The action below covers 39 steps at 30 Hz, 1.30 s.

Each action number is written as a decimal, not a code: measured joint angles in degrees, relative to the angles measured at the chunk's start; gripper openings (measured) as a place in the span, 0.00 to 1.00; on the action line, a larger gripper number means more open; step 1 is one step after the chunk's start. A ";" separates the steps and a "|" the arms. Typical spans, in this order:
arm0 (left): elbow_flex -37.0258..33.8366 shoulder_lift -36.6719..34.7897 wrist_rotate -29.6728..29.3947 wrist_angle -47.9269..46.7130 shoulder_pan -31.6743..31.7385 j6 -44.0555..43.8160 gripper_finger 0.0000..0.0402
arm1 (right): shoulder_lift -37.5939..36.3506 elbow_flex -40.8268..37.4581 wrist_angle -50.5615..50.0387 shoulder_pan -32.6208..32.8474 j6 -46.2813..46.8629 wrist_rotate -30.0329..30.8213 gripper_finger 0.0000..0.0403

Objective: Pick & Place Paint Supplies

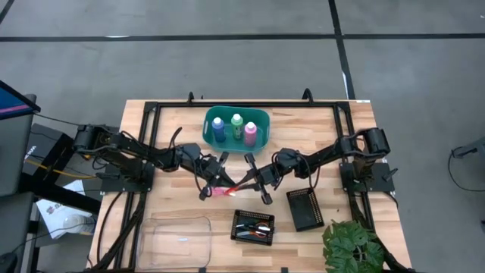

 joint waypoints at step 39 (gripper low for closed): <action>-8.56 -0.02 -0.57 0.72 8.01 1.39 0.06 | -25.93 -0.13 -79.33 13.24 32.03 23.54 0.02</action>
